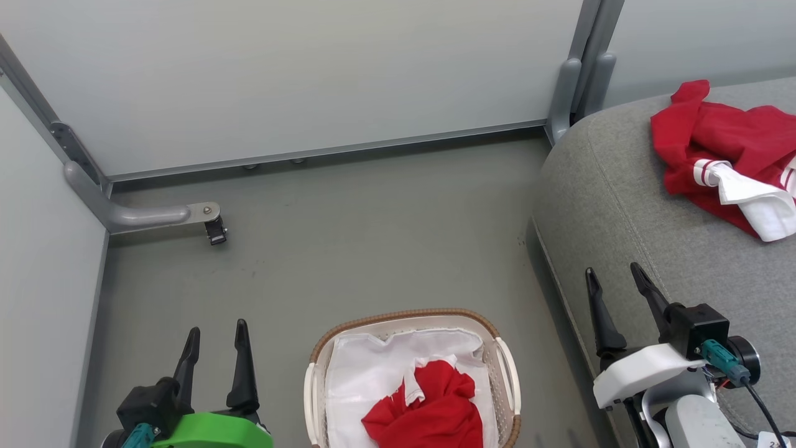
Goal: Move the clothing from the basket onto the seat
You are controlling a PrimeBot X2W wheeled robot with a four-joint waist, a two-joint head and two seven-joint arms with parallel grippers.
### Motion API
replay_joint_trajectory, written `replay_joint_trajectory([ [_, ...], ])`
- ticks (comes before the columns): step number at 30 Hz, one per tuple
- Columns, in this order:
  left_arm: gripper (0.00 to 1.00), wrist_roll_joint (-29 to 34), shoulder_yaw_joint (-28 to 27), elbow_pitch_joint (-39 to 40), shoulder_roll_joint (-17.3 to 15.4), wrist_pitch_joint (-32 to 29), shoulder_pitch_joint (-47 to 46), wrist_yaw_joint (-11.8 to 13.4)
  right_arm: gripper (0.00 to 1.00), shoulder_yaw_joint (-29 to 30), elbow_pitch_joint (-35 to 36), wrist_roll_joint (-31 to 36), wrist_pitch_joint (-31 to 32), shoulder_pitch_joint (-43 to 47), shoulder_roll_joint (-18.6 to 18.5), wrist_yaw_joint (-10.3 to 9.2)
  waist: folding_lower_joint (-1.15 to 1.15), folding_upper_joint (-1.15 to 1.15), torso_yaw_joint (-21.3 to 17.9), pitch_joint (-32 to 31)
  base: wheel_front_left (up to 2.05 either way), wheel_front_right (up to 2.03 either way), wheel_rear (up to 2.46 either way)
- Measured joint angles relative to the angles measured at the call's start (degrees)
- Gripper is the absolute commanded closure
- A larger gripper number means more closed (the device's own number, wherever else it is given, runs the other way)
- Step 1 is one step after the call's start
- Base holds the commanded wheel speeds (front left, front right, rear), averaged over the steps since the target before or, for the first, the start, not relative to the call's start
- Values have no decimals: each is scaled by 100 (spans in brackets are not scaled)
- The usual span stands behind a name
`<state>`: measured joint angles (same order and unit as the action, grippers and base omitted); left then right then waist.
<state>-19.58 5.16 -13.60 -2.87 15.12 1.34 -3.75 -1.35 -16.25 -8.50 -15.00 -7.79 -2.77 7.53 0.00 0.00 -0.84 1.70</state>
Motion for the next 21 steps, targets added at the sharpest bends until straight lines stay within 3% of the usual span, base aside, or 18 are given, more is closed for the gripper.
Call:
replay_joint_trajectory([
  [21,0,58,22,-29,0,0,-1,-29,0,-11,-5,29,0,2,1,0,0,0,-7,61,0,0,0],
])
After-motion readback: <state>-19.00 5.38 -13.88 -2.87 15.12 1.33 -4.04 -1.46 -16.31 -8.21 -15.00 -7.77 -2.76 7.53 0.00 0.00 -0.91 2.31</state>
